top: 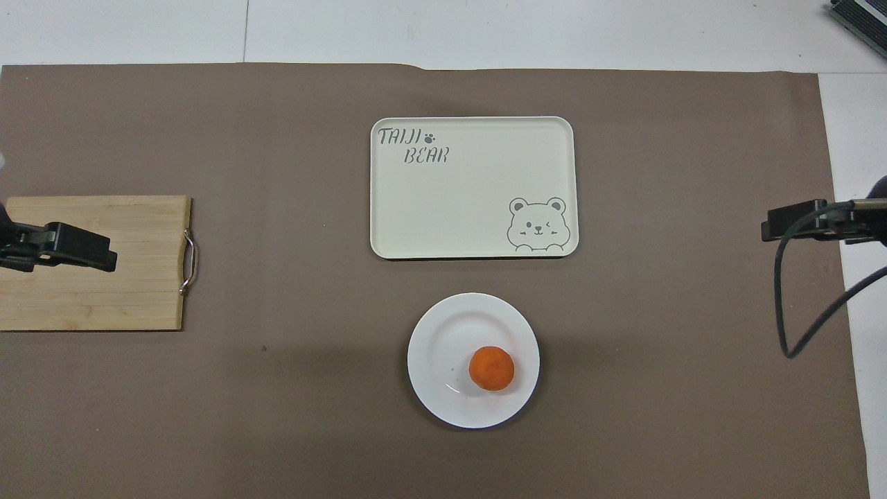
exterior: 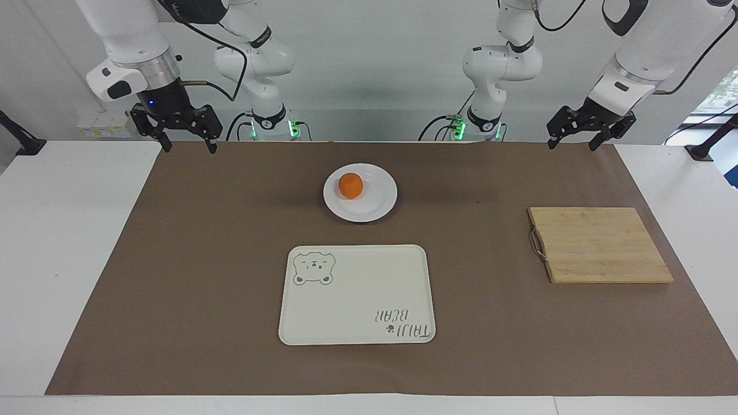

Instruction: Place orange and plate with both arms

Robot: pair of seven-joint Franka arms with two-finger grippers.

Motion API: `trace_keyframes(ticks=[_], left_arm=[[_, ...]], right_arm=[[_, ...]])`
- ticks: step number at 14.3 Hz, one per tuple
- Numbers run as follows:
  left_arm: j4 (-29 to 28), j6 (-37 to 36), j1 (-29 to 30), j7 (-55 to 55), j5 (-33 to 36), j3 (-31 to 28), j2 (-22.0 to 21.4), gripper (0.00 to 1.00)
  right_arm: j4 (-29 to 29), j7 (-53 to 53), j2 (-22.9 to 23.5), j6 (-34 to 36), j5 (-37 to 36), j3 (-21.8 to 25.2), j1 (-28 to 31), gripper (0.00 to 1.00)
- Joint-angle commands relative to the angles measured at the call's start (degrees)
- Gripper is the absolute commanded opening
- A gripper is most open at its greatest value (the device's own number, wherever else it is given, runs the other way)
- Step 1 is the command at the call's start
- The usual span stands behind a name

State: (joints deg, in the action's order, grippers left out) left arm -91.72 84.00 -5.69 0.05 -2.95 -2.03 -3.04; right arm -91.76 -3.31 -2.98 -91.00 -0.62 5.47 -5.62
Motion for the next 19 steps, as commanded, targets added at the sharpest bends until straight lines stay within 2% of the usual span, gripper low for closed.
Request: trace_keyframes(ticks=[1,19], left_arm=[[1.0,0.1,0.7,0.1,1.0,0.6,0.4,1.00],[1.0,0.1,0.7,0.1,1.1,0.6,0.4,1.00]], right_arm=[[-0.5,0.8,-0.4,-0.1,1.4,-0.2,0.6,1.00],[-0.5,0.8,-0.6,0.7,0.9,-0.5,0.4,1.00]])
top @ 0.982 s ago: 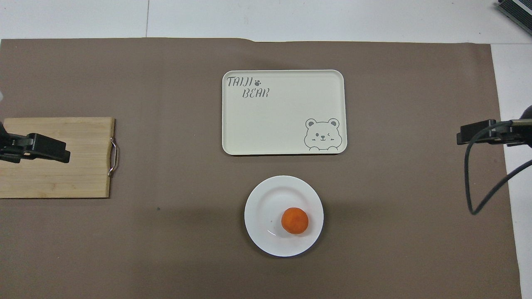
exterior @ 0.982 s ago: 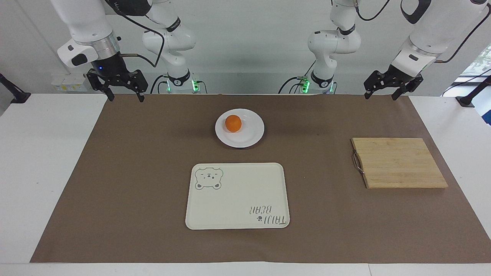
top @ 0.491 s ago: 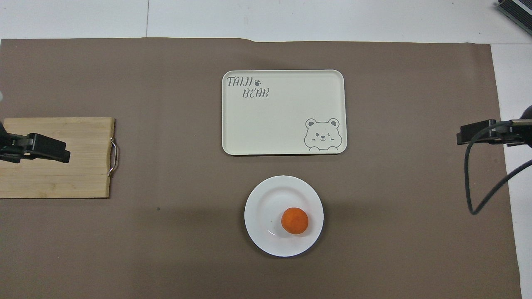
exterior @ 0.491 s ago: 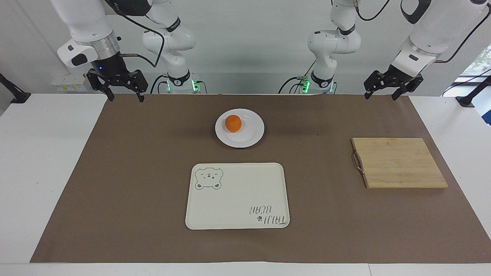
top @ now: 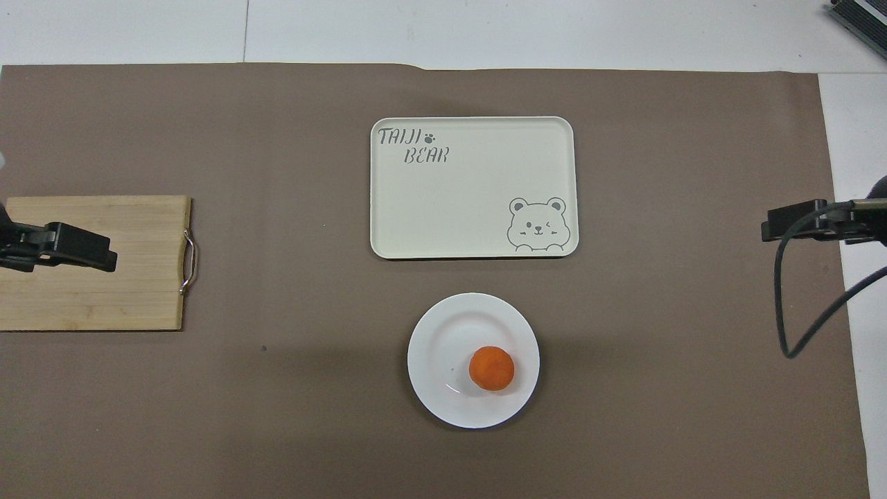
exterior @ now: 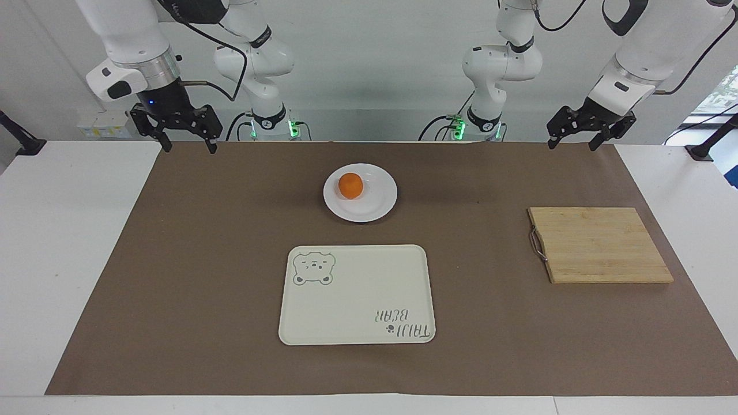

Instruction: Place orange and plate with both arms

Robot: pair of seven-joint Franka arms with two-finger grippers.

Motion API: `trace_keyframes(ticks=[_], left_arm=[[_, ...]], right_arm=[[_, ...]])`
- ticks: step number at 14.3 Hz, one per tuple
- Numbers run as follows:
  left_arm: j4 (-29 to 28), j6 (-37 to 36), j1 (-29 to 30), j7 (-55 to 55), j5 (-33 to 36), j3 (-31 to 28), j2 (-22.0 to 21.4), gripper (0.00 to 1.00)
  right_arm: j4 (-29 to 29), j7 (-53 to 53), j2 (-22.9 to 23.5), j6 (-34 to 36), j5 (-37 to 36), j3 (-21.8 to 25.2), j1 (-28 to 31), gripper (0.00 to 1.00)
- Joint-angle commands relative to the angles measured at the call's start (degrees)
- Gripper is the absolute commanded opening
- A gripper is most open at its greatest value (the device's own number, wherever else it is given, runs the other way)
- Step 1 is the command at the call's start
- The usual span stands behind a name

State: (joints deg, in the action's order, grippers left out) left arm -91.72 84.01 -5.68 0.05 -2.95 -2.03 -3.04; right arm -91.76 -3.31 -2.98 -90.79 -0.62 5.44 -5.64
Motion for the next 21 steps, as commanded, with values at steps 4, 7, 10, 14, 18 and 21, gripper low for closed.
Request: trace_keyframes(ticks=[4,7,10,14,18,21], left_arm=[[1.0,0.1,0.7,0.1,1.0,0.6,0.4,1.00],[1.0,0.1,0.6,0.1,1.0,0.6,0.4,1.00],[1.0,0.0,0.7,0.1,1.0,0.6,0.4,1.00],[1.0,0.0,0.7,0.1,1.0,0.6,0.4,1.00],[1.0,0.0,0.6,0.1,1.0,0.6,0.4,1.00],[1.0,0.1,0.7,0.1,1.0,0.6,0.4,1.00]], right_arm=[[-1.0,3.6,-0.7,-0.9,1.6,-0.3,0.1,1.00],[-5.1,4.8,-0.1,-4.6,9.8,-0.3,0.5,1.00],[-8.5,5.2,1.7,-7.5,16.5,-0.4,0.5,1.00],[-20.4,12.2,2.3,-14.3,29.0,-0.4,0.0,1.00],[-30.7,16.5,2.5,-21.8,39.2,-0.4,-2.4,1.00],[-35.6,18.5,3.1,-27.8,45.3,-0.5,-5.5,1.00]])
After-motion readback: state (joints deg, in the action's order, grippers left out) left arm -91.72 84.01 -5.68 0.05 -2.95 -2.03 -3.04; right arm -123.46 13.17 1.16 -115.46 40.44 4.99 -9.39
